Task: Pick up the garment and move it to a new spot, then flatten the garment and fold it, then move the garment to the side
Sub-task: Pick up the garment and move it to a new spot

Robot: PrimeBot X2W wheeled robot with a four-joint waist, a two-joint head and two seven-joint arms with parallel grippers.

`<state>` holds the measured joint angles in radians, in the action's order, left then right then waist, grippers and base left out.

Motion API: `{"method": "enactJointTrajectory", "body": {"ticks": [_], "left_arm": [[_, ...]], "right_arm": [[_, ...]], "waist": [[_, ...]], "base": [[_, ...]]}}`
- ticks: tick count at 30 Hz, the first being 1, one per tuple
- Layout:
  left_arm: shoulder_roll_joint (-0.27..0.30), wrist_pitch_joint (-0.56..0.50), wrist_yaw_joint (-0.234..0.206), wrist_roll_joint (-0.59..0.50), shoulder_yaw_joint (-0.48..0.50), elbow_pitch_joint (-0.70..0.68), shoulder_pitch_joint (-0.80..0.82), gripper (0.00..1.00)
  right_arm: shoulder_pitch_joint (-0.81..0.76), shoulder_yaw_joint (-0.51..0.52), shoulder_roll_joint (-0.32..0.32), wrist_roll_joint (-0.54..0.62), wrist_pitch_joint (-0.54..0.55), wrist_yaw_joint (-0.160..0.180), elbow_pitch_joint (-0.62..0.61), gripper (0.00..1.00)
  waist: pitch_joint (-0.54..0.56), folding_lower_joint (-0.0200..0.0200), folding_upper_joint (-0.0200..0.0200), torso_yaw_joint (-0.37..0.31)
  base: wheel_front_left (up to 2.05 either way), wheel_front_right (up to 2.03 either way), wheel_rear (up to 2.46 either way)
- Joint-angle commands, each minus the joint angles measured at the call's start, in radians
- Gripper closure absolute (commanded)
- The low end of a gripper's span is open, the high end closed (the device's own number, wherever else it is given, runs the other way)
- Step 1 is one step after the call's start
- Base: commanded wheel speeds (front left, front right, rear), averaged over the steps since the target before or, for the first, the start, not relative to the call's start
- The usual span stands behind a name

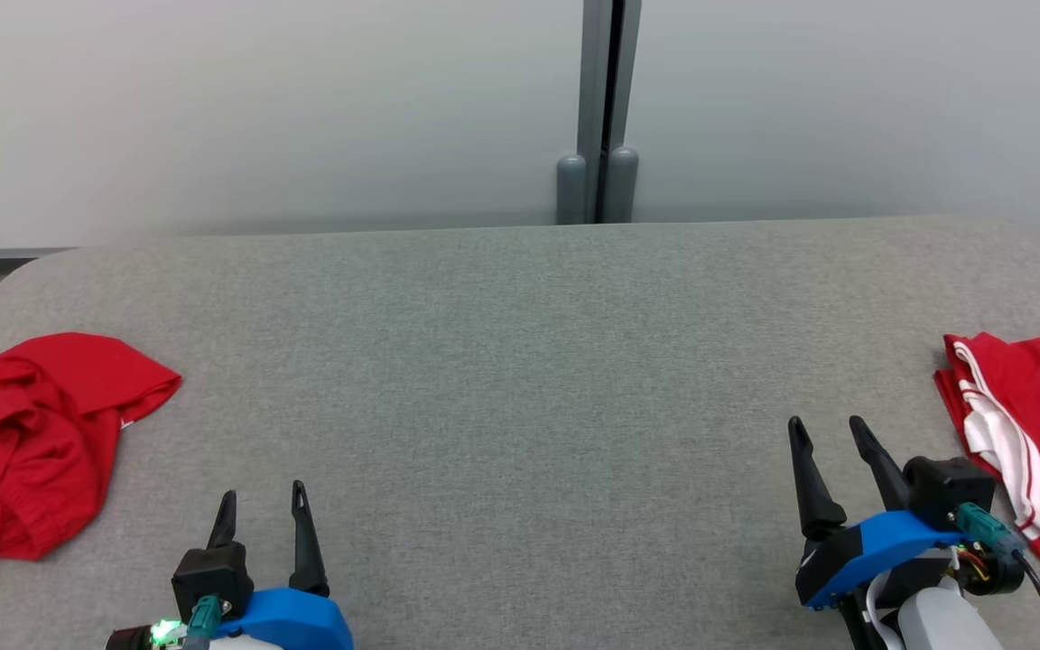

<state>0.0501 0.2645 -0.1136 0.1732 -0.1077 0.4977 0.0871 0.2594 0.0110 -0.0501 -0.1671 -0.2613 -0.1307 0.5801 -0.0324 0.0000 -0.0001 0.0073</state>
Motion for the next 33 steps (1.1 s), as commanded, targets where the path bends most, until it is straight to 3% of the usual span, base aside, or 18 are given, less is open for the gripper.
{"method": "enactJointTrajectory", "body": {"ticks": [1, 7, 23, 28, 33], "left_arm": [[0.001, 0.000, 0.001, 0.000, 0.003, -0.002, 0.010, 0.00], [0.001, 0.000, -0.006, 0.010, -0.006, -0.003, 0.021, 0.00], [0.000, 0.000, -0.017, 0.019, 0.048, -0.007, -0.004, 0.00], [0.000, 0.000, -0.022, 0.027, 0.064, -0.011, -0.019, 0.00], [0.000, 0.000, -0.015, 0.029, 0.086, -0.015, -0.024, 0.00]], "right_arm": [[-0.001, -0.004, -0.001, 0.004, -0.005, 0.000, -0.003, 0.00], [-0.001, -0.018, -0.001, -0.012, -0.005, 0.000, -0.001, 0.00], [-0.002, -0.096, -0.003, -0.030, -0.005, 0.000, -0.013, 0.00], [0.004, -0.124, -0.003, -0.035, -0.005, 0.000, -0.014, 0.00], [0.014, -0.138, -0.003, -0.025, -0.005, 0.000, -0.014, 0.00]], "waist": [[-0.005, 0.0000, 0.0001, 0.010], [-0.019, 0.0000, 0.0001, 0.088], [-0.058, 0.0000, 0.0001, 0.427], [-0.061, 0.0000, 0.0001, 0.480], [-0.069, 0.0000, 0.0001, 0.490]], "base": [[0.00, 0.00, 0.00], [0.00, 0.00, 0.00], [0.00, 0.00, 0.00], [0.00, 0.00, 0.00], [0.00, 0.00, 0.00]]}}
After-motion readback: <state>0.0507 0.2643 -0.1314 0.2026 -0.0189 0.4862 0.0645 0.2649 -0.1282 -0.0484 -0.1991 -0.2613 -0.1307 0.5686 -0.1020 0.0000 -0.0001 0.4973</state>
